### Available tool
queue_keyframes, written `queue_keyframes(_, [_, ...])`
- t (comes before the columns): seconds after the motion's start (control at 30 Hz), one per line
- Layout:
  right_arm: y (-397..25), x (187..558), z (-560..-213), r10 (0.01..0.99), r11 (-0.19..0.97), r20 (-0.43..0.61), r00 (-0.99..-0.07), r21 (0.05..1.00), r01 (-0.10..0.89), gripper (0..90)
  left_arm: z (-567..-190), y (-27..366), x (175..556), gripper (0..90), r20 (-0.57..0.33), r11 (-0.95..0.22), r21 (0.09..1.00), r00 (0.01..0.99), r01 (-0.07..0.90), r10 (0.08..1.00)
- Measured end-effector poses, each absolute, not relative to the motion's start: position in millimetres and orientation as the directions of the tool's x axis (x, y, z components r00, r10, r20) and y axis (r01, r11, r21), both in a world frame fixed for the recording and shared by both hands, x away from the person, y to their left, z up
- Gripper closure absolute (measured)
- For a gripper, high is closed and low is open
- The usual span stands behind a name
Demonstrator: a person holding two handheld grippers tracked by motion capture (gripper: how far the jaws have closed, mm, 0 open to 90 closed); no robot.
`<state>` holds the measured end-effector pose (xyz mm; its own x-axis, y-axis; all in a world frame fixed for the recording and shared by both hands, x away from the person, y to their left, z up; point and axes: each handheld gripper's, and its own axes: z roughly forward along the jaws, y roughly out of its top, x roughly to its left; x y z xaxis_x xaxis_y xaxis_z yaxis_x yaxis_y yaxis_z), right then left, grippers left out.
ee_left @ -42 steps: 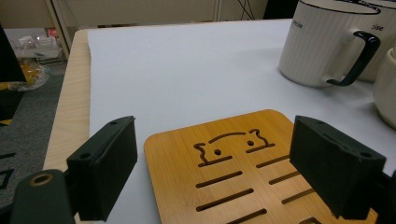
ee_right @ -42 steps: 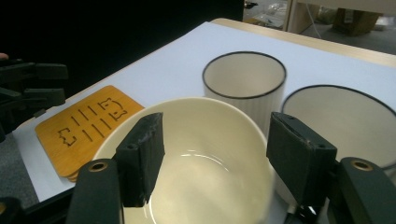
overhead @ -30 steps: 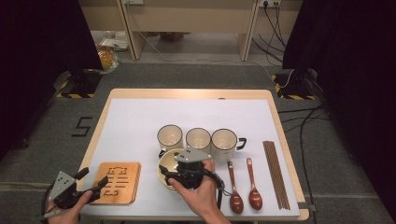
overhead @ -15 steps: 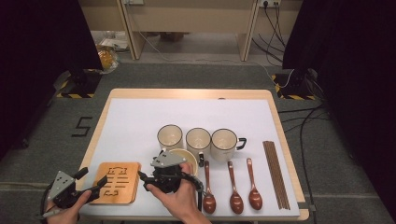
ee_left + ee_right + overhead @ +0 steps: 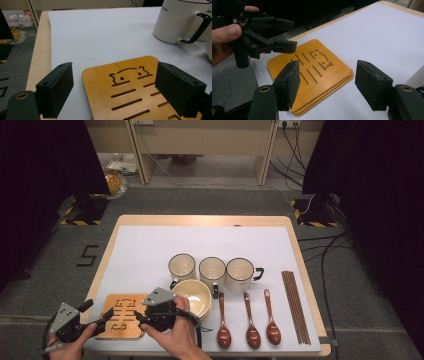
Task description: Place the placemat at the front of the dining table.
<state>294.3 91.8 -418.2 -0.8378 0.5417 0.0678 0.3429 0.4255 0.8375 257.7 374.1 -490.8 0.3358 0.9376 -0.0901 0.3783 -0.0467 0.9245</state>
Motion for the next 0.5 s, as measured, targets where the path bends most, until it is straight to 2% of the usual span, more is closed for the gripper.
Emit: queue_keyframes(0.5, [108,288,-427,0.516,0.446,0.077,-0.853,0.827,0.343,36.7,-491,375,258,14.6,-0.09,-0.048,0.924,0.337,0.38,0.937])
